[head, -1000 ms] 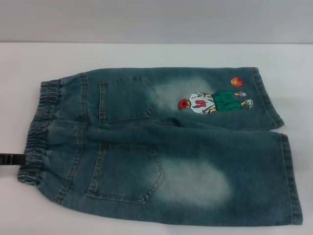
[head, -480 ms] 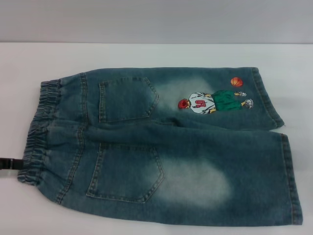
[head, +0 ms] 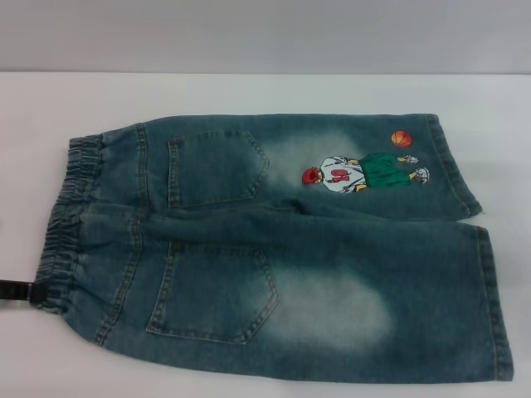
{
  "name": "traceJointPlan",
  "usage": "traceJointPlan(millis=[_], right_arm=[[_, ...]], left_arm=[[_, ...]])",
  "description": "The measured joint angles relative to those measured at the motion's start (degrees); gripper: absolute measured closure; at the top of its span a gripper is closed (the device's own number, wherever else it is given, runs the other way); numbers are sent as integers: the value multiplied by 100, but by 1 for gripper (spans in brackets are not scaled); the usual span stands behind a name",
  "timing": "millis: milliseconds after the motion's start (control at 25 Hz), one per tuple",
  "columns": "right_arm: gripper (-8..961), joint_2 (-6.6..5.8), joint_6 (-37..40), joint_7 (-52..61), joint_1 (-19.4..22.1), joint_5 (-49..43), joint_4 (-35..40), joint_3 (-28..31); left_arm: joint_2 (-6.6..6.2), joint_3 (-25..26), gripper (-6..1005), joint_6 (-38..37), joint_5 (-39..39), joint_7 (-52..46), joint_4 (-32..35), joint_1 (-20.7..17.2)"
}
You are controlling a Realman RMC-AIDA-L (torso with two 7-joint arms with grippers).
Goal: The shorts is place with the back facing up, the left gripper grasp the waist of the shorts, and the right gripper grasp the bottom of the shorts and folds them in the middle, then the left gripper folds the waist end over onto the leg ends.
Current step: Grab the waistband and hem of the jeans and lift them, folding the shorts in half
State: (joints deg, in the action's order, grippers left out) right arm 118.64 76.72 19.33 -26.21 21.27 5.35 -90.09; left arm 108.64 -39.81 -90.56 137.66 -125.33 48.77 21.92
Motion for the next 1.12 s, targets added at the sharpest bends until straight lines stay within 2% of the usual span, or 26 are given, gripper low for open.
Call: traceJointPlan(millis=[360, 1120], right_arm=[[258, 0, -4, -13, -7, -27, 17, 0], [257, 0, -10, -17, -6, -11, 18, 0]], left_arm=[[86, -44, 139, -22, 0, 81, 19, 32], [113, -43, 139, -350, -13, 103, -26, 269]])
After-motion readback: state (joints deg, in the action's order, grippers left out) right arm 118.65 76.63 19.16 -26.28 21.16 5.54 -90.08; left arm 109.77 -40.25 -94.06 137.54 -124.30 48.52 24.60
